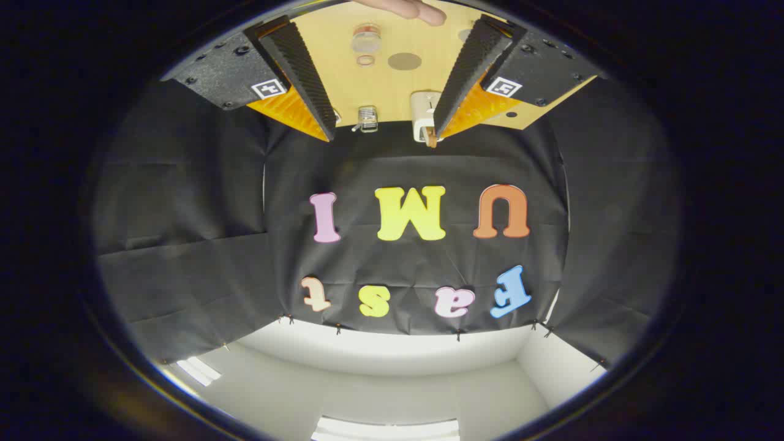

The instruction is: Take the bottle from table, then pour the juice into the cup, finally place the bottle on the coaster

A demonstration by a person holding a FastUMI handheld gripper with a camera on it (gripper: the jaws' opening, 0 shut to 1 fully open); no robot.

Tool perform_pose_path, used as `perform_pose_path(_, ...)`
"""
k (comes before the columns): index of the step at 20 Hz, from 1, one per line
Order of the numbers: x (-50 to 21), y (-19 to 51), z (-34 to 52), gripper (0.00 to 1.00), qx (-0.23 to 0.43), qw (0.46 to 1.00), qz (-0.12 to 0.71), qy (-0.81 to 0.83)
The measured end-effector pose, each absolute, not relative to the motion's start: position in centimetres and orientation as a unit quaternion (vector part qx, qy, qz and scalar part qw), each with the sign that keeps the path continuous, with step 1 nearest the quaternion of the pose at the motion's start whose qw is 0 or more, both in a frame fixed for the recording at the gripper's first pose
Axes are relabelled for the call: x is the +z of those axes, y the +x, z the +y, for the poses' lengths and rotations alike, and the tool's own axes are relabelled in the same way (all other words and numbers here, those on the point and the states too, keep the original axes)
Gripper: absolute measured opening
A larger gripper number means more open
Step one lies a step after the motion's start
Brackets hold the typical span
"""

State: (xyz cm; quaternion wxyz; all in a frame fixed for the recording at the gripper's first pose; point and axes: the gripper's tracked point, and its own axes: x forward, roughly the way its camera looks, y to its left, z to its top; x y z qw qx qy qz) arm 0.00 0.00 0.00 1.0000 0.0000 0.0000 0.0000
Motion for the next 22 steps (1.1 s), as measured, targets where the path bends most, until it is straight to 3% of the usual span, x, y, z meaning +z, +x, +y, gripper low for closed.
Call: perform_pose_path(22,-1.7,-0.5,-0.3,1.00,0.011,1.000,0.009,-0.013)
